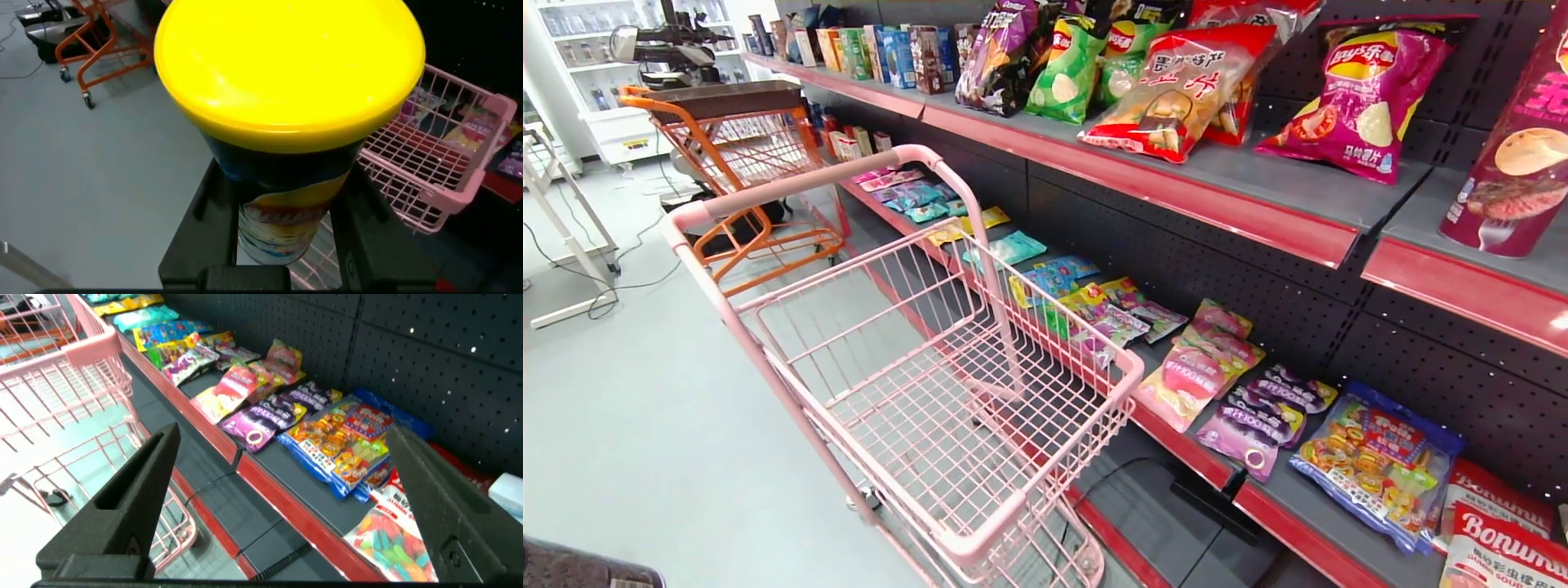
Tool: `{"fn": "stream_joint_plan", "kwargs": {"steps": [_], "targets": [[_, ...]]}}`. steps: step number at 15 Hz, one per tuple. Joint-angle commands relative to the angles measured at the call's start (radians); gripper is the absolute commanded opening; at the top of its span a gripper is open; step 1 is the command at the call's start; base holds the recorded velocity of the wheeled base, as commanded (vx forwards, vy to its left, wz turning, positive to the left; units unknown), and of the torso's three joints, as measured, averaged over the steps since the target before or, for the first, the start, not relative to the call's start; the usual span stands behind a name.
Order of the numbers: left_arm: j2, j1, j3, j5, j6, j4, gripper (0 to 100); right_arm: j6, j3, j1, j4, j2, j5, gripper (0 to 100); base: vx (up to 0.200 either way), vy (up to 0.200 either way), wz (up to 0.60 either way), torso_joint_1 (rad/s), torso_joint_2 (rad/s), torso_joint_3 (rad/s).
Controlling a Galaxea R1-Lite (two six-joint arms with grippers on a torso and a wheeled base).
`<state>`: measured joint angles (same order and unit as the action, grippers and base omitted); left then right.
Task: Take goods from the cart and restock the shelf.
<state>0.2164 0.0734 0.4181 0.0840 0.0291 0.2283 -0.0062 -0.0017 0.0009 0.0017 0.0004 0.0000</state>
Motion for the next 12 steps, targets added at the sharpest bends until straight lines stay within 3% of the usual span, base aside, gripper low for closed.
{"fn": "stream_joint_plan", "kwargs": {"steps": [1, 5, 9, 12], "targets": [[0.003, -0.001, 0.002, 0.003, -0.008, 0.0, 0, 0.0, 0.0, 0.001, 0.0, 0.0, 0.0, 100, 0.0, 0.0, 0.0, 0.105, -0.4, -0.31], [0.001, -0.001, -0.002, 0.0, -0.031, 0.0, 0, 0.0, 0.0, 0.001, 0.0, 0.0, 0.0, 100, 0.0, 0.0, 0.0, 0.13, -0.47, -0.339], [0.0, -0.001, -0.009, 0.003, -0.098, 0.0, 0, 0.002, 0.0, 0.001, 0.0, 0.0, 0.002, 100, 0.0, 0.0, 0.0, 0.178, -0.52, -0.354], [0.001, -0.001, -0.009, 0.003, -0.103, 0.0, 0, 0.002, 0.0, 0.001, 0.0, 0.0, 0.002, 100, 0.0, 0.0, 0.0, 0.198, -0.56, -0.359]]}}
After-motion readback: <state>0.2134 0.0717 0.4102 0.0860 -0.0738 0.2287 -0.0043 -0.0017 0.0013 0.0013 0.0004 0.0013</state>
